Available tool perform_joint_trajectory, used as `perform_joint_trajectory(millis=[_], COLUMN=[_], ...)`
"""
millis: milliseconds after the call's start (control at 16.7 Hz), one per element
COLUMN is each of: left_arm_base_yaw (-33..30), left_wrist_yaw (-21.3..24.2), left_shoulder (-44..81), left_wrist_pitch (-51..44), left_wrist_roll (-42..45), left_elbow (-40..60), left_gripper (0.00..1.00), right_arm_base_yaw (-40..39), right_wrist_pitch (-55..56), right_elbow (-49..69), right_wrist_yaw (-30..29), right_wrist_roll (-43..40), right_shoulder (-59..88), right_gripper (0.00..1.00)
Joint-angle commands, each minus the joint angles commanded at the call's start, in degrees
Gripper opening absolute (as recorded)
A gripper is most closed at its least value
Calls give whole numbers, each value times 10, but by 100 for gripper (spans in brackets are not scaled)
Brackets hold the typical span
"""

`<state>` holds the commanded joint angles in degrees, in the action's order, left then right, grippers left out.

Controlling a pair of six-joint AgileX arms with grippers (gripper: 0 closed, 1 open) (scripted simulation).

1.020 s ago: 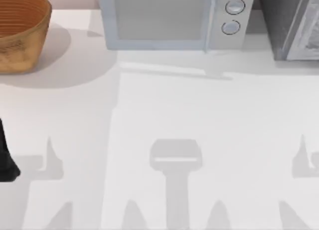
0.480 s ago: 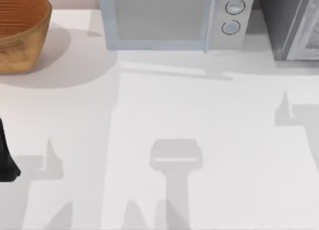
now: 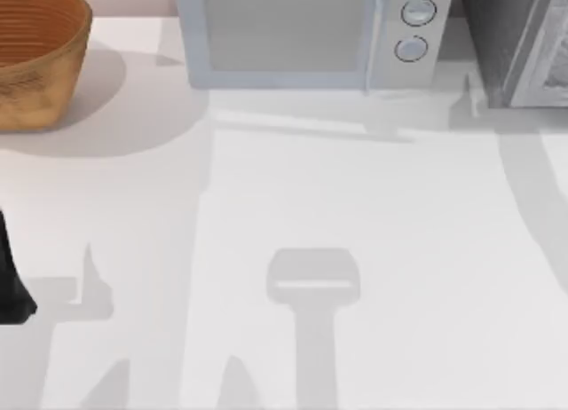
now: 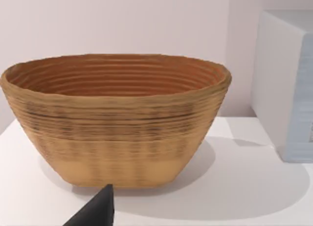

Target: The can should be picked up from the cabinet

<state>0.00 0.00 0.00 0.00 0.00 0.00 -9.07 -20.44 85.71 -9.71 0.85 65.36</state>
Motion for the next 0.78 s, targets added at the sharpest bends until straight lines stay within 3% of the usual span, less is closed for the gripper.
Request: perform_joint_trajectory(millis=[300,780], left_arm_base_yaw=[0,0], left_wrist_yaw=[0,0], left_shoulder=[0,0], left_wrist_pitch=[0,0], left_wrist_roll=[0,0], left_elbow=[0,0], left_gripper=[100,100], right_arm_base_yaw=[-14,-22], right_wrist_pitch=[-32,-24], right_elbow=[131,136], right_wrist_yaw=[-14,-24], right_wrist_roll=[1,1], right_shoulder=[99,113], right_gripper=[100,100])
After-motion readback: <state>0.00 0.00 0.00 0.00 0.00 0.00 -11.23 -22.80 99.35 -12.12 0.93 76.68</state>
